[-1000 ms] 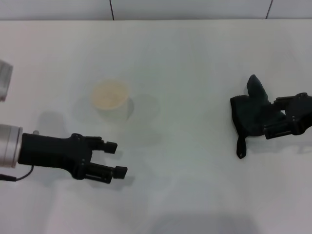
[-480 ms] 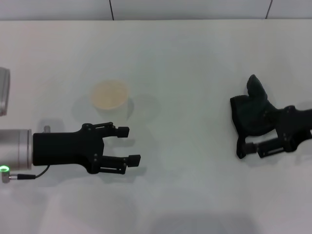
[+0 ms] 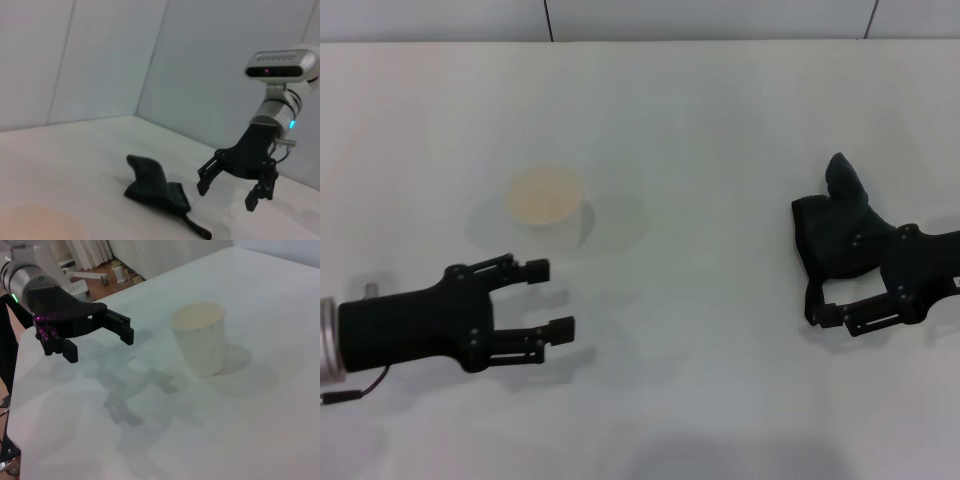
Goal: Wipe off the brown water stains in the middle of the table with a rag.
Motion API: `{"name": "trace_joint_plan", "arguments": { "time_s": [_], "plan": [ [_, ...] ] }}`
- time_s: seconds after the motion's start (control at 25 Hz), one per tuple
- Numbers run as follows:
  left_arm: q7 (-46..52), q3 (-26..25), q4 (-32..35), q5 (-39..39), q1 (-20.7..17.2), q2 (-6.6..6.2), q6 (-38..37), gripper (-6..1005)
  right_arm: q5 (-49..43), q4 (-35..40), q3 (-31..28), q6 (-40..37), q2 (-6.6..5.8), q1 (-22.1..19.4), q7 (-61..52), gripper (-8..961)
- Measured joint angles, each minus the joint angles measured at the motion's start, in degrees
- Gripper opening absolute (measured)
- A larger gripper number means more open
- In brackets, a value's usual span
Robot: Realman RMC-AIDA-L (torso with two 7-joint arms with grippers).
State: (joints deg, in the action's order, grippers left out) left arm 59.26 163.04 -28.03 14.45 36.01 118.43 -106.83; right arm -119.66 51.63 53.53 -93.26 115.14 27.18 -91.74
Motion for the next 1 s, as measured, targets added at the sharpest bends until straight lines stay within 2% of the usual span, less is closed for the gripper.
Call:
{"name": "trace_joint_plan", "arguments": {
  "time_s": [0.28, 0.48, 0.72, 1.0],
  "plan": [
    [2.7, 0.0, -2.0, 2.6, -2.7, -0.39, 0.2, 892, -0.1, -0.6, 1.4, 0.6, 0.05, 1.3, -0.2, 870],
    [3.7, 0.0, -2.1, 2.8, -2.9, -0.46, 0.4, 892, -0.7, -0.8, 4.8, 5.6, -0.08, 1.6, 0.2, 870],
    [4.5, 0.1, -2.0, 2.1, -3.0, -0.48, 0.7, 892, 0.7, -0.5, 3.5, 9.1, 0.00, 1.4, 0.3, 869],
    [4.7, 0.1, -2.0, 2.1, -3.1, -0.47, 0.4, 892, 1.5, -0.1, 3.2, 8.9, -0.11, 0.3, 0.4, 869]
  ]
}}
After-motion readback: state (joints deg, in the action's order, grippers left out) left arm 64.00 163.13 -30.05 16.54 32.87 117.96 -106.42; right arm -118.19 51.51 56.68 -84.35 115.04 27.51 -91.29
